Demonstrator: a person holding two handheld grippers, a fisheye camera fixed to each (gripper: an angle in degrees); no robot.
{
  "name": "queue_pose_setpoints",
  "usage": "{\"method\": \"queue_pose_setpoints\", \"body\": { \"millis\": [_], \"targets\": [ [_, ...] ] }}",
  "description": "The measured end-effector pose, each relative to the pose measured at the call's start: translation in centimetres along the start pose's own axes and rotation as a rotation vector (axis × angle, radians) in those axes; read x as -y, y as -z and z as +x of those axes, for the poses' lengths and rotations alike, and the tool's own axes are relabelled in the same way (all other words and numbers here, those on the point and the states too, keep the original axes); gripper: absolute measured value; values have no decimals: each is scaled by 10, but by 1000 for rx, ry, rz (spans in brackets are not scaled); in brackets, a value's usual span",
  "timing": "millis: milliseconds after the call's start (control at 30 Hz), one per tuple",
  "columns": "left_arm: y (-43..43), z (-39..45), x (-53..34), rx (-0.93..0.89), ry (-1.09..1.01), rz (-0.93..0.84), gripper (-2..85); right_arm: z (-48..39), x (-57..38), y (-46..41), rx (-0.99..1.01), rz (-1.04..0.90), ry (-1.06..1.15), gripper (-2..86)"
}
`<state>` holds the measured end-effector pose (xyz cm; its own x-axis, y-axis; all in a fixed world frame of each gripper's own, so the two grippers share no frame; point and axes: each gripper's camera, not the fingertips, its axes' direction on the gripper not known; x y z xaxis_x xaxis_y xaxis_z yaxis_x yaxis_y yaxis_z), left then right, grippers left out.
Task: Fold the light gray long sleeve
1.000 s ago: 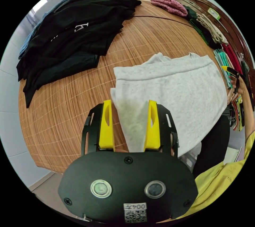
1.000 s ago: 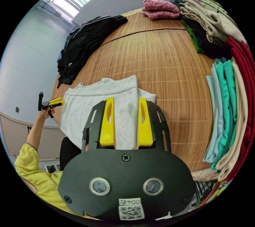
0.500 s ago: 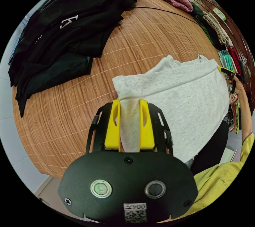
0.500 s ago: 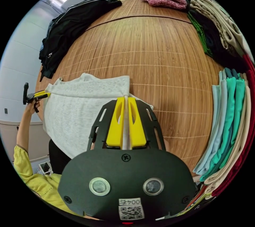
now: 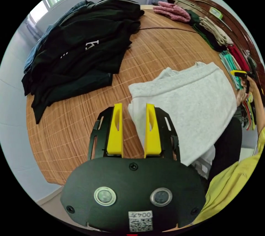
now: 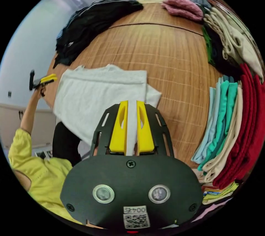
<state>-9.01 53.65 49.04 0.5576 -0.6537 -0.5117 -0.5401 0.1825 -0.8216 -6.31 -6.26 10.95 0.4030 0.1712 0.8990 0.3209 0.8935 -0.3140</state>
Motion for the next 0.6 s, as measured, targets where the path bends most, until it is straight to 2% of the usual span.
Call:
{"method": "queue_pose_setpoints", "body": {
  "millis": [133, 300, 433, 600],
  "targets": [
    [-9, 51, -36, -101, -118, -100, 119, -40, -29, -36, 74, -183, 108, 64],
    [-40, 110, -59, -76, -211, -213, 112, -59, -40, -93, -46, -370, 98, 49],
    [-65, 139, -57, 30, -258, -271, 110, -70, -29, -110, -80, -394, 88, 37],
    [-67, 142, -47, 14, -213, -287, 108, -92, -24, -121, -156, -422, 152, 37]
  ]
}}
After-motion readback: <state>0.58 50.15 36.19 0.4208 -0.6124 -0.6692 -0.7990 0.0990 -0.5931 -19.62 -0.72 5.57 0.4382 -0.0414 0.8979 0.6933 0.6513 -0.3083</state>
